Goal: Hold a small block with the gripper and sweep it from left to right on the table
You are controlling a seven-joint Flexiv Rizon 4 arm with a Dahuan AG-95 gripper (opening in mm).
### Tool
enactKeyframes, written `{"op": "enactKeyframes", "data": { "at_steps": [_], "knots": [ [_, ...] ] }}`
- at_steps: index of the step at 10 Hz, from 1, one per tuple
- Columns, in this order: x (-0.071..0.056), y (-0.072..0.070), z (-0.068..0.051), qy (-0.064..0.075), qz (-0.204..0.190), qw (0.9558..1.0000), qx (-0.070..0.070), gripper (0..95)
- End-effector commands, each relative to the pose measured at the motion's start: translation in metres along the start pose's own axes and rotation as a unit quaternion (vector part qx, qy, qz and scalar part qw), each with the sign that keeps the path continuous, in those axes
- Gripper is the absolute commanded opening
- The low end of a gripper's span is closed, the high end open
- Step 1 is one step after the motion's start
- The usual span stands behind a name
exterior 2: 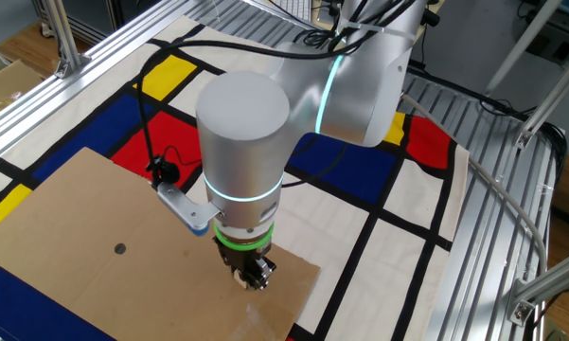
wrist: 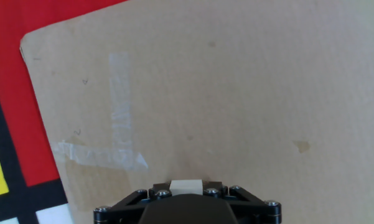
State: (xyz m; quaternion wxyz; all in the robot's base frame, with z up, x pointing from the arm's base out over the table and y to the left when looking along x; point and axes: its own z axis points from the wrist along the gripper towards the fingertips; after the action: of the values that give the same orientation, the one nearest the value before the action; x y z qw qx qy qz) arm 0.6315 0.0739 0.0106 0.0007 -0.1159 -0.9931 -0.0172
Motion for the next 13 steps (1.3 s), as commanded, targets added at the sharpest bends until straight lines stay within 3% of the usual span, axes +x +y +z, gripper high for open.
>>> {"op": "enactKeyframes", "data": {
  "at_steps": [1, 6, 8, 12, 13],
  "knots": [
    [0.001, 0.000, -0.002, 0.001, 0.002, 1.0000, -0.006, 38.0],
    [0.003, -0.003, -0.014, 0.002, 0.008, 0.9997, -0.023, 38.0],
    [0.006, -0.006, -0.026, 0.008, 0.009, 0.9993, -0.034, 38.0],
    [0.013, -0.016, -0.047, 0.016, 0.004, 0.9993, -0.033, 38.0],
    [0.015, -0.019, -0.052, 0.021, 0.002, 0.9995, -0.024, 19.0]
  ]
}}
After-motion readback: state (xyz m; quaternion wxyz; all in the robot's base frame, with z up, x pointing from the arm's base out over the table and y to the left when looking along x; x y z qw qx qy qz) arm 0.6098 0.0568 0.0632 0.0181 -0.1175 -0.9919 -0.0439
